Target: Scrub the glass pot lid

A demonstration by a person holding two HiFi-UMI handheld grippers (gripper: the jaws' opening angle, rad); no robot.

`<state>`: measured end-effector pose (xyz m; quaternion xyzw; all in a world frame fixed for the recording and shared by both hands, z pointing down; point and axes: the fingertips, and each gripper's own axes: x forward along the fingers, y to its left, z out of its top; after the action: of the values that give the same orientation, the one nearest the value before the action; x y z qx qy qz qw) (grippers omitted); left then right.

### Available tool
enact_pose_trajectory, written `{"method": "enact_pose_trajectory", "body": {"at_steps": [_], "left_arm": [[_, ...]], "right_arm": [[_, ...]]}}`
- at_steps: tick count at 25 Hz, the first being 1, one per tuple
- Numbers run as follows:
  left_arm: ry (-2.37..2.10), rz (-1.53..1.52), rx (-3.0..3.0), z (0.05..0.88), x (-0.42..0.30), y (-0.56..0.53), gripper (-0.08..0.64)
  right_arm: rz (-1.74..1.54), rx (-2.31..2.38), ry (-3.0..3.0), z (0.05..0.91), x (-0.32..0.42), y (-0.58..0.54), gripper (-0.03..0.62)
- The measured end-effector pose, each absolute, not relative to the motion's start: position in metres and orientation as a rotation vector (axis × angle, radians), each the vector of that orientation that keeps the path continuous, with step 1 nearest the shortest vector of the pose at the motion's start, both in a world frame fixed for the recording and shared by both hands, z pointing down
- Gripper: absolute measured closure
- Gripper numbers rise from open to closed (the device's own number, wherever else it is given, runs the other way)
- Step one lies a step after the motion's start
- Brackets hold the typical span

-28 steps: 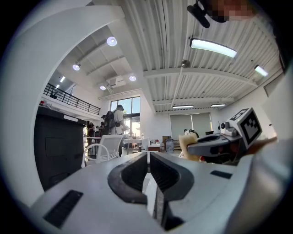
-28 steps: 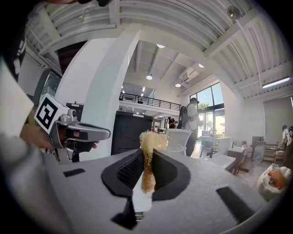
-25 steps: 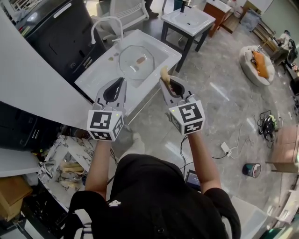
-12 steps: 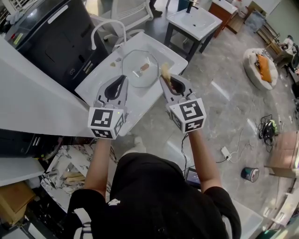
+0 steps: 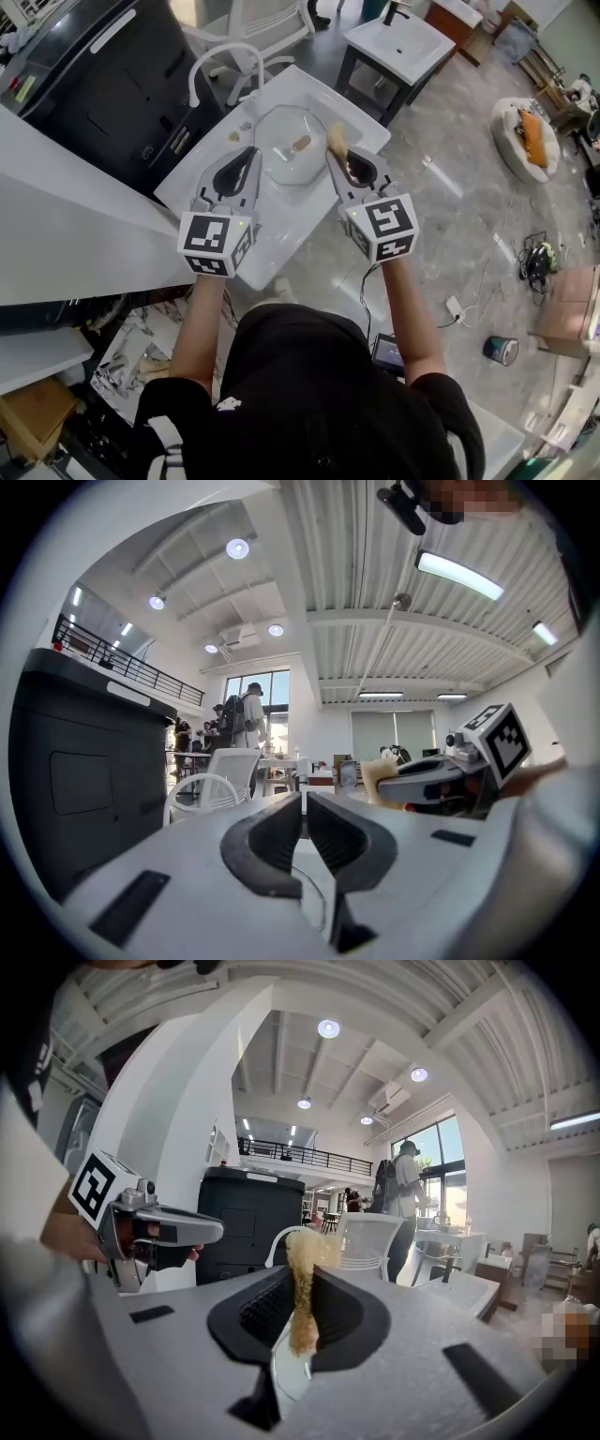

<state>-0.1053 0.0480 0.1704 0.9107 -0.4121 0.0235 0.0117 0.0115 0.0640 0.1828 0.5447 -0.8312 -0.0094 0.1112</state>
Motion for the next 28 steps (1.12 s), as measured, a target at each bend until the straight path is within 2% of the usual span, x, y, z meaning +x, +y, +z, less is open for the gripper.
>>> {"method": "enact_pose_trajectory", "body": {"at_steps": [15, 28], "left_arm": [[-1.256, 0.134, 2.805, 0.204, -0.122, 0.011, 0.545], [-1.281, 0.209, 2.751, 0.227, -0.103, -0.029, 0.545]], "right_arm": [[0.002, 1.582, -2.389, 0.205, 0.005, 0.024, 0.563], [0.079, 1.487, -2.414, 0.233, 0.014, -0.025, 0.561]]}}
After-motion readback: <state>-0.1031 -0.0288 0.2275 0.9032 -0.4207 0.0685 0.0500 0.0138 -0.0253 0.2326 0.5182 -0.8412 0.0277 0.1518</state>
